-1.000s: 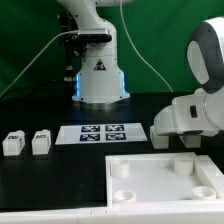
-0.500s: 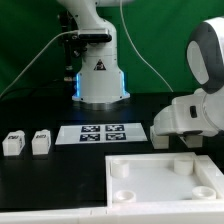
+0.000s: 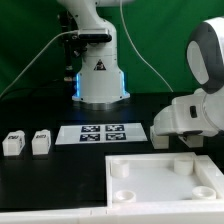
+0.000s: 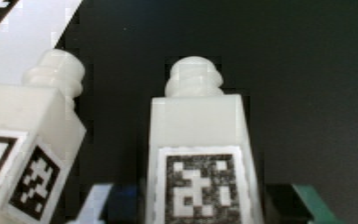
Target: Assemble one leg
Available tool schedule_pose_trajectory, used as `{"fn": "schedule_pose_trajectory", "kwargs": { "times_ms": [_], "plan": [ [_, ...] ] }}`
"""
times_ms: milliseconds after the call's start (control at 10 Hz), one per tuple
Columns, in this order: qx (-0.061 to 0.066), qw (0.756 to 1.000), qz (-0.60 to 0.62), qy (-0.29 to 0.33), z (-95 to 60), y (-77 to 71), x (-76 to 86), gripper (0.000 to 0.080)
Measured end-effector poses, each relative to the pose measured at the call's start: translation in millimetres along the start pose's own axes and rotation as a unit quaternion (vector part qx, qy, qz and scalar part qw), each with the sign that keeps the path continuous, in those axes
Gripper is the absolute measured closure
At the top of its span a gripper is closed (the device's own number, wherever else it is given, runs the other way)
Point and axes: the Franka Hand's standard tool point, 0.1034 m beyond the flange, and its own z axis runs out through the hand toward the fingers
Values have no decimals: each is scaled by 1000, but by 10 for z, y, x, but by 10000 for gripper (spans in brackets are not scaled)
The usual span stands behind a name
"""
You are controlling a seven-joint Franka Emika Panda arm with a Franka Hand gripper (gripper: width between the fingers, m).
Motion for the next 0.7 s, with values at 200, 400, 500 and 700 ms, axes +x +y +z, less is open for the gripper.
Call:
{"fn": "schedule_pose_trajectory", "kwargs": {
  "times_ms": [200,400,500,700],
  "plan": [
    [-1,1000,-2,2,-19,4,1,509],
    [3,999,-26,38,-367,45,-49,509],
    [9,997,-34,64,-579,121,-109,509],
    [18,993,-46,112,-970,241,-233,508]
  ]
}}
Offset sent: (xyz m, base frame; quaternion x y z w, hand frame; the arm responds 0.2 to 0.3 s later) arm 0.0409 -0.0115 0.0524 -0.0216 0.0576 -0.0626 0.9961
